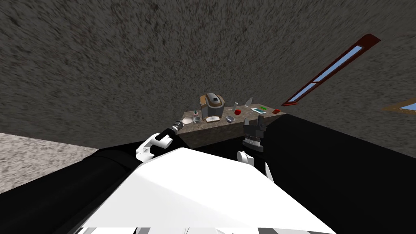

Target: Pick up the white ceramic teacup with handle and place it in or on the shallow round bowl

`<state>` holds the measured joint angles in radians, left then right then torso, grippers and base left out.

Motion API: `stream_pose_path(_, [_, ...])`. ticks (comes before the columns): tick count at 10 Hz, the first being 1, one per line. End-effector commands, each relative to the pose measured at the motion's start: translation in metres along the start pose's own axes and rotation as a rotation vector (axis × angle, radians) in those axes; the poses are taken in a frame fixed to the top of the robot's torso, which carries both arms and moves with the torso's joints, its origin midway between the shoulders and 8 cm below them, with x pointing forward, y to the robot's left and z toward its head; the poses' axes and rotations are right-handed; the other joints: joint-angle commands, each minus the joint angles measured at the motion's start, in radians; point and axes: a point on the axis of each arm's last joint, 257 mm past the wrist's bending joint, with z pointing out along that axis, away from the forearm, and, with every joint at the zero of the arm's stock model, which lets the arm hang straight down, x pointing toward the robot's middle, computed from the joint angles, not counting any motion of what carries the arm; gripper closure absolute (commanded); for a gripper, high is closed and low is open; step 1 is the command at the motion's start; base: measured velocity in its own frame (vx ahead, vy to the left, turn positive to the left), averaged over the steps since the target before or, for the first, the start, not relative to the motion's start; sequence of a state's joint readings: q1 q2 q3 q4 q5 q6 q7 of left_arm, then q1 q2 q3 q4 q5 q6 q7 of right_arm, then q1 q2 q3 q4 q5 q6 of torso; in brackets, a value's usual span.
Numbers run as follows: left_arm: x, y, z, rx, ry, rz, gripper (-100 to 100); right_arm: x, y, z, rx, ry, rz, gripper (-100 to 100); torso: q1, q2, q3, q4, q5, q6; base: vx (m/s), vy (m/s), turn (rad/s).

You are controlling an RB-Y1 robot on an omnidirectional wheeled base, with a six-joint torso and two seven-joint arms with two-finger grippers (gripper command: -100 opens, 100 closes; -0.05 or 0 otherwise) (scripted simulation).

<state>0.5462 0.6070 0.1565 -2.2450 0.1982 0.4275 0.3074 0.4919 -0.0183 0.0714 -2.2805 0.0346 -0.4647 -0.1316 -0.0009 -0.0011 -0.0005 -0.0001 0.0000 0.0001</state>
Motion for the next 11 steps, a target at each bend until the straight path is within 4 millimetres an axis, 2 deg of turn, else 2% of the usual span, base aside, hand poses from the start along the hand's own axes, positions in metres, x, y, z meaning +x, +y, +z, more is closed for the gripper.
stream_pose_path(1, [-0.007, 0.015, 0.000, -0.063, -0.008, 0.028, -100, 0.000, 0.000, 0.000, 0.000, 0.000, 0.000, 0, 0.000, 0.000, 0.000, 0.000, 0.000, 0.000, 0.003, -0.037, -0.221])
stream_pose_path(4, [-0.014, 0.028, 0.000, -0.116, -0.018, 0.049, -100, 0.000, 0.000, 0.000, 0.000, 0.000, 0.000, 0, -0.001, 0.000, 0.000, 0.000, 0.000, 0.000, 0.006, -0.030, -0.076])
stream_pose_path(5, [-0.020, 0.038, 0.000, -0.159, -0.025, 0.070, -100, 0.000, 0.000, 0.000, 0.000, 0.000, 0.000, 0, -0.001, 0.000, 0.000, 0.000, 0.000, -0.001, 0.012, -0.037, -0.130])
stream_pose_path(6, [-0.020, 0.038, 0.000, -0.159, -0.025, 0.070, -100, 0.000, 0.000, 0.000, 0.000, 0.000, 0.000, 0, -0.001, -0.001, 0.000, 0.000, 0.000, 0.000, 0.013, -0.030, -0.078])
stream_pose_path(9, [-0.039, 0.065, -0.004, -0.278, -0.049, 0.133, -100, 0.000, 0.000, 0.000, 0.000, 0.000, 0.000, 0, -0.002, -0.002, -0.001, 0.000, 0.000, 0.000, 0.026, -0.053, -0.181])
stream_pose_path(11, [-0.046, 0.075, -0.006, -0.321, -0.060, 0.153, -100, 0.000, 0.000, 0.000, 0.000, 0.000, 0.000, 0, -0.002, -0.002, -0.001, 0.000, 0.000, -0.001, 0.029, -0.038, -0.084])
